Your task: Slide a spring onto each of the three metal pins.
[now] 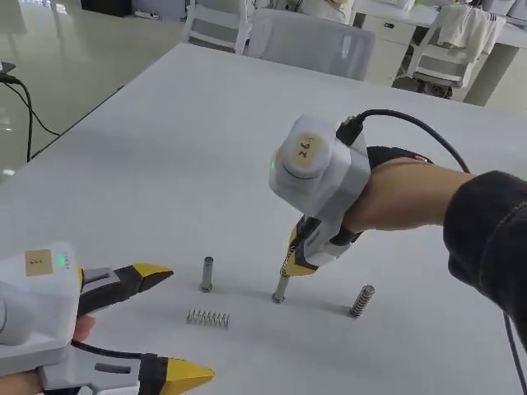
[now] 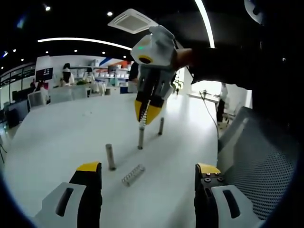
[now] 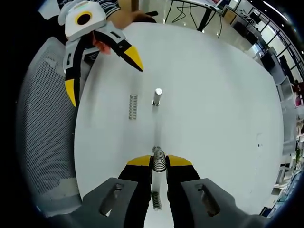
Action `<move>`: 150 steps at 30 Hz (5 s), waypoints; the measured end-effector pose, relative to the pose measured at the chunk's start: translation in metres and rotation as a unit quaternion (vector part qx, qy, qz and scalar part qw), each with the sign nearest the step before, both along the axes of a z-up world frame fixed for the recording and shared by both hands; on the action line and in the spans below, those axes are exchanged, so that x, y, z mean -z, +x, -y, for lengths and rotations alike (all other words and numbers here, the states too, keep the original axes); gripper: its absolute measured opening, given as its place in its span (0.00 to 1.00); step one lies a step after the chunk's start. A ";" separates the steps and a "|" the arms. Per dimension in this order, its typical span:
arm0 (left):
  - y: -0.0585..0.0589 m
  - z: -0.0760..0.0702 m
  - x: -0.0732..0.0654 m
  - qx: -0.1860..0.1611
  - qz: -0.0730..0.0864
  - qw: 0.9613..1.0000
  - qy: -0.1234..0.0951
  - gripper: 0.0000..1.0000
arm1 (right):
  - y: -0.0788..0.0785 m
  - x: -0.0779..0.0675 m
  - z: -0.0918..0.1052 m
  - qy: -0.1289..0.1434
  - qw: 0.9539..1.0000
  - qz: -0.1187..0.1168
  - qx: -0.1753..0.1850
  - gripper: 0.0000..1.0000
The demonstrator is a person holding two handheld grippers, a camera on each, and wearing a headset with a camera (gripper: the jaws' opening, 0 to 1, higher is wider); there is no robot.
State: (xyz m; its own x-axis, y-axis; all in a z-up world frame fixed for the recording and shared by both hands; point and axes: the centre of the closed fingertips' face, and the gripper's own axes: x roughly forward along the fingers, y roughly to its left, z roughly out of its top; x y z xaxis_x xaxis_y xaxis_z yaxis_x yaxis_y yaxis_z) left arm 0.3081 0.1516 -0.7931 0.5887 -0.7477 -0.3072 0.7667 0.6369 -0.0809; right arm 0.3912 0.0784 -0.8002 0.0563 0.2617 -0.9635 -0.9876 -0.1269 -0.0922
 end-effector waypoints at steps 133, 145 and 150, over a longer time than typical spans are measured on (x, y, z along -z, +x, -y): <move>-0.006 0.000 0.008 -0.016 -0.010 1.000 0.013 0.69 | -0.061 0.047 -0.058 0.009 0.998 -0.024 -0.049 0.08; -0.009 0.006 0.001 0.008 0.014 0.999 0.033 0.49 | -0.087 0.016 -0.046 0.007 0.996 -0.040 -0.075 0.08; -0.012 0.010 -0.002 0.022 0.025 0.999 0.038 0.34 | -0.097 0.009 -0.046 0.012 0.995 -0.046 -0.089 0.08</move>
